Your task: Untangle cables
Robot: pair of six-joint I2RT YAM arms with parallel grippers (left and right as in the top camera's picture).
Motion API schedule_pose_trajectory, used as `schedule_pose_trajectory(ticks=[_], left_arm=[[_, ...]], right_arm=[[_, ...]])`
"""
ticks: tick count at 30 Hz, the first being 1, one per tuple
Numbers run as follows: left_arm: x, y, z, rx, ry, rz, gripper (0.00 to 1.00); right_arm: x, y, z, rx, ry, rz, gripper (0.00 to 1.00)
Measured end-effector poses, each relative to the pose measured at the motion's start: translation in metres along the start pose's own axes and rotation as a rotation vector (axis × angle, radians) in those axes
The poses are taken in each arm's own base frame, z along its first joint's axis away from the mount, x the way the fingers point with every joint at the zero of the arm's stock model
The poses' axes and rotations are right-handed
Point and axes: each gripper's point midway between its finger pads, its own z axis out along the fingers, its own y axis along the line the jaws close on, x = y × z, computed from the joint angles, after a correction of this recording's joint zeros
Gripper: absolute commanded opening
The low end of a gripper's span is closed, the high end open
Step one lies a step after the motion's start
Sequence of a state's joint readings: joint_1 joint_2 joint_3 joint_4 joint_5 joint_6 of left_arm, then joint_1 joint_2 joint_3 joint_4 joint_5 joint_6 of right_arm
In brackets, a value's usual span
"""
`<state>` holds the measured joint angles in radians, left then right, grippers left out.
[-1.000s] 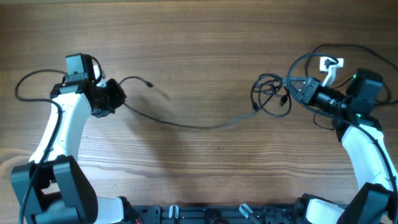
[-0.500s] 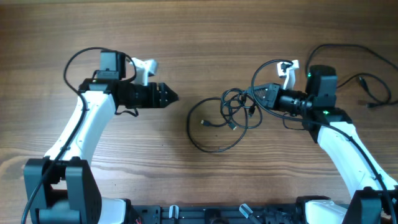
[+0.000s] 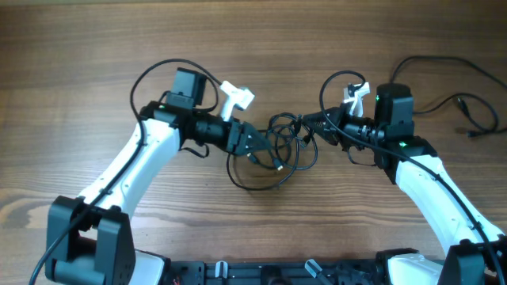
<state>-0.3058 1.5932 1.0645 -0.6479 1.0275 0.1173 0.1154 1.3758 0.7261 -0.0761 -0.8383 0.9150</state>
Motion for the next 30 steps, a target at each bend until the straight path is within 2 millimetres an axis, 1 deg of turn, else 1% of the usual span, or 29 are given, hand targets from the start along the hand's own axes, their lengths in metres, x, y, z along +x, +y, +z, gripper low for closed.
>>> schedule_pose_trajectory(ticks=[1,5,6,7,8,10,13,17,21,22,26,27,28,29,30], left_arm=[[-0.001,-0.004,0.004,0.007,0.002,0.025,0.39],[-0.001,-0.013,0.017,0.013,0.021,0.072,0.27],[0.0,-0.011,0.019,-0.006,0.027,0.072,0.21],[0.001,-0.007,0.021,-0.036,0.032,0.065,0.09],[0.002,-0.002,0.022,-0.068,0.036,0.055,0.04],[0.002,0.008,0.022,-0.132,0.037,0.036,0.04],[0.002,0.015,0.021,-0.177,0.034,0.025,0.04],[0.001,0.022,0.013,-0.186,0.016,-0.081,0.04],[0.0,0.014,-0.006,-0.063,-0.013,-0.205,0.04],[0.001,0.013,-0.014,-0.026,-0.021,-0.255,0.04],[0.009,0.018,-0.035,0.006,-0.036,-0.402,0.04],[0.013,0.022,-0.041,-0.004,-0.036,-0.448,0.04],[0.015,0.03,-0.05,-0.019,-0.054,-0.498,0.04],[0.013,0.041,-0.063,-0.04,-0.093,-0.53,0.04],[0.013,0.045,-0.069,-0.047,-0.11,-0.541,0.04]], right_arm=[[0.0,0.002,0.0,-0.007,0.002,0.006,0.04],[0.002,0.004,0.0,-0.018,0.014,0.026,0.04],[0.002,0.004,0.0,-0.019,0.015,0.028,0.04],[0.002,0.004,0.0,-0.02,0.016,0.028,0.04],[0.002,0.004,0.0,-0.02,0.016,0.03,0.04],[0.002,0.004,0.0,-0.02,0.017,0.031,0.04],[0.002,0.003,0.0,-0.015,0.011,-0.005,0.04],[-0.001,-0.002,0.002,0.02,-0.011,-0.176,0.04],[0.0,-0.008,0.005,0.06,-0.016,-0.35,0.04],[0.003,-0.009,0.006,0.066,-0.008,-0.397,0.04],[0.011,-0.011,0.012,0.096,0.016,-0.555,0.04],[-0.001,-0.021,0.01,0.168,-0.034,-0.584,0.04],[-0.018,-0.033,0.002,0.24,-0.094,-0.581,0.04],[-0.04,-0.046,-0.011,0.323,-0.17,-0.579,0.05],[-0.045,-0.049,-0.015,0.349,-0.19,-0.586,0.04]])
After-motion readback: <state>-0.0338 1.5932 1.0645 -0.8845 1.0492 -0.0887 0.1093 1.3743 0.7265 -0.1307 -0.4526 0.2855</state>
